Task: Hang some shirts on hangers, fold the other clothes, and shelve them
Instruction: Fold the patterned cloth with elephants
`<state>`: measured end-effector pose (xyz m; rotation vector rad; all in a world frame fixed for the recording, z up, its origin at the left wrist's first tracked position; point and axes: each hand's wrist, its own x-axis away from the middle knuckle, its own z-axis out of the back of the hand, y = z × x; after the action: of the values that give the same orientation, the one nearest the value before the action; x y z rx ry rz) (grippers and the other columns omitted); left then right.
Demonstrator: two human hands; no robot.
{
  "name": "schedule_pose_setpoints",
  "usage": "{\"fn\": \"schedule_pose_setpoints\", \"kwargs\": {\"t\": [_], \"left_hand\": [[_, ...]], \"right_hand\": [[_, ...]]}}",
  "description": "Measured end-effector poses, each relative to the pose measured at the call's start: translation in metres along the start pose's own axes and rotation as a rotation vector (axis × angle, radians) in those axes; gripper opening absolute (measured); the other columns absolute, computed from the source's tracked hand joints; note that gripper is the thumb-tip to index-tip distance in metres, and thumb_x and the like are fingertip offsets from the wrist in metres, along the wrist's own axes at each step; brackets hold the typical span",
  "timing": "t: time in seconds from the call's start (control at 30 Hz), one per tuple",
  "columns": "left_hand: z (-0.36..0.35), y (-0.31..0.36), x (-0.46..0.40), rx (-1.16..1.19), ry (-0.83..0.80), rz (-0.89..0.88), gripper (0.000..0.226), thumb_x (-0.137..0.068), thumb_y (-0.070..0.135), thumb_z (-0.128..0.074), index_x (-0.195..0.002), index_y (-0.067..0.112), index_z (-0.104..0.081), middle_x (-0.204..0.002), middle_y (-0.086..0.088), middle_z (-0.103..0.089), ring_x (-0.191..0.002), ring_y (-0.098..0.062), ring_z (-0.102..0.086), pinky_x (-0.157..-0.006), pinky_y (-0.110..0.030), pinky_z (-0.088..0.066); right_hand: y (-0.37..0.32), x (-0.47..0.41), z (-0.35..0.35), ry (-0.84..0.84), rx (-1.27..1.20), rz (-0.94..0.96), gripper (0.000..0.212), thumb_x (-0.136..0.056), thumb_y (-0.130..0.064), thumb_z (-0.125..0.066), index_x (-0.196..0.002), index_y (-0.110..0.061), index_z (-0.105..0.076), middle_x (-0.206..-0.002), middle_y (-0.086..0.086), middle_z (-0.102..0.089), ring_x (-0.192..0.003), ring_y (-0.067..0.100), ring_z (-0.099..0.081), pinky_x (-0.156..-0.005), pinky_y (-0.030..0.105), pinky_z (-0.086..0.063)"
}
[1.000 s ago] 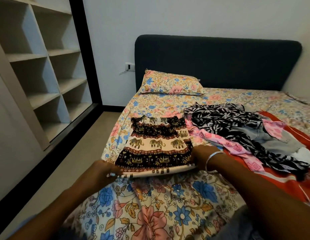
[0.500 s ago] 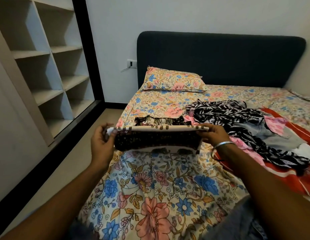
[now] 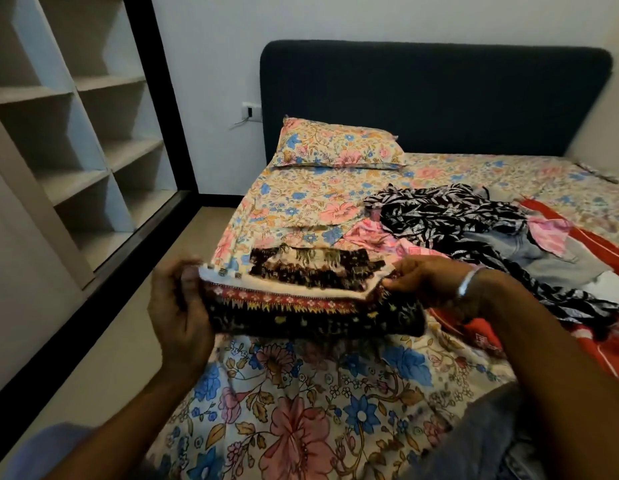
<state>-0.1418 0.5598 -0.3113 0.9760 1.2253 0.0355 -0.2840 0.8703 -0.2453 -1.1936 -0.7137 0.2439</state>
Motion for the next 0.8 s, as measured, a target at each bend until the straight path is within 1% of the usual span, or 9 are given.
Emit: {"fn": "schedule_pose_setpoints", "kwargs": {"t": [0.07, 0.13, 0.17, 0.27, 0.33, 0.4, 0.5, 0.67, 0.8], "left_hand": [[-0.006, 0.000, 0.008, -0.019, -0.038, -0.052, 0.021, -0.106, 0.012, -0.042, -0.113, 0.025, -0.056, -0.103, 0.023, -0.059, -0.093, 0.002, -0.056, -0.079, -0.024, -0.048], [-0.013, -0.006, 0.015, -0.044, -0.106, -0.015, 0.023, -0.105, 0.018, -0.042, -0.112, 0.037, -0.052, -0.090, 0.008, -0.057, -0.074, -0.013, -0.054, -0.065, -0.038, -0.046], [-0.017, -0.013, 0.019, -0.069, -0.137, 0.019, 0.021, -0.106, 0.020, -0.041, -0.111, 0.037, -0.052, -0.086, 0.001, -0.055, -0.068, -0.022, -0.051, -0.059, -0.044, -0.043], [-0.024, -0.039, 0.023, -0.165, -0.233, 0.174, 0.016, -0.109, 0.028, -0.041, -0.110, 0.033, -0.056, -0.084, -0.012, -0.058, -0.068, -0.039, -0.054, -0.053, -0.049, -0.048], [-0.030, -0.063, 0.019, -0.216, -0.306, 0.302, 0.013, -0.108, 0.032, -0.045, -0.113, 0.033, -0.057, -0.086, -0.022, -0.062, -0.072, -0.042, -0.060, -0.059, -0.051, -0.052], [-0.038, -0.081, 0.009, -0.244, -0.356, 0.398, 0.012, -0.106, 0.028, -0.049, -0.112, 0.033, -0.059, -0.095, -0.010, -0.068, -0.085, -0.035, -0.064, -0.071, -0.046, -0.055], [-0.054, -0.096, -0.015, -0.266, -0.353, 0.439, 0.014, -0.105, 0.025, -0.050, -0.109, 0.030, -0.062, -0.115, 0.001, -0.066, -0.099, -0.021, -0.062, -0.079, -0.039, -0.053], [-0.091, -0.133, -0.057, -0.226, -0.332, 0.495, 0.019, -0.105, 0.036, -0.043, -0.118, 0.033, -0.058, -0.117, 0.004, -0.066, -0.101, -0.019, -0.067, -0.083, -0.050, -0.060], [-0.108, -0.143, -0.046, -0.436, -0.332, 0.533, 0.044, -0.103, 0.034, -0.055, -0.145, 0.025, -0.044, -0.145, -0.005, -0.044, -0.119, -0.025, -0.057, -0.096, -0.037, -0.049]], "right_hand": [[0.002, 0.004, 0.007, -0.076, 0.003, -0.015, 0.029, -0.077, -0.011, -0.082, -0.078, 0.007, -0.059, -0.065, 0.012, -0.067, -0.057, 0.019, -0.063, -0.052, 0.021, -0.049], [0.010, -0.005, 0.016, -0.057, 0.017, -0.052, 0.073, -0.047, -0.027, -0.099, -0.095, 0.013, -0.061, -0.083, 0.024, -0.066, -0.076, 0.031, -0.064, -0.066, 0.029, -0.052], [0.015, -0.012, 0.021, -0.009, 0.009, -0.079, 0.078, -0.041, -0.027, -0.100, -0.096, 0.013, -0.063, -0.084, 0.024, -0.066, -0.079, 0.033, -0.063, -0.070, 0.033, -0.053], [0.028, -0.036, 0.028, 0.132, 0.006, -0.100, 0.028, -0.056, -0.023, -0.094, -0.066, -0.008, -0.072, -0.073, 0.015, -0.068, -0.082, 0.035, -0.062, -0.089, 0.056, -0.053], [0.032, -0.054, 0.031, 0.193, 0.026, -0.105, 0.013, -0.081, -0.016, -0.079, -0.071, -0.011, -0.073, -0.078, 0.015, -0.071, -0.085, 0.036, -0.064, -0.093, 0.062, -0.051], [0.033, -0.075, 0.031, 0.254, 0.084, -0.104, 0.012, -0.089, -0.018, -0.073, -0.082, -0.008, -0.070, -0.081, 0.013, -0.071, -0.077, 0.031, -0.066, -0.080, 0.048, -0.058], [0.030, -0.104, 0.029, 0.379, 0.193, -0.058, 0.014, -0.093, -0.019, -0.070, -0.089, -0.006, -0.070, -0.078, 0.009, -0.068, -0.072, 0.025, -0.062, -0.066, 0.031, -0.053], [0.037, -0.154, 0.023, 0.657, 0.095, 0.162, 0.023, -0.098, -0.013, -0.061, -0.119, -0.005, -0.067, -0.101, 0.012, -0.068, -0.093, 0.029, -0.065, -0.082, 0.039, -0.056], [0.064, -0.172, 0.014, 0.772, 0.105, 0.162, 0.032, -0.096, -0.015, -0.064, -0.127, -0.012, -0.059, -0.119, 0.014, -0.066, -0.102, 0.029, -0.064, -0.077, 0.027, -0.053]]}}
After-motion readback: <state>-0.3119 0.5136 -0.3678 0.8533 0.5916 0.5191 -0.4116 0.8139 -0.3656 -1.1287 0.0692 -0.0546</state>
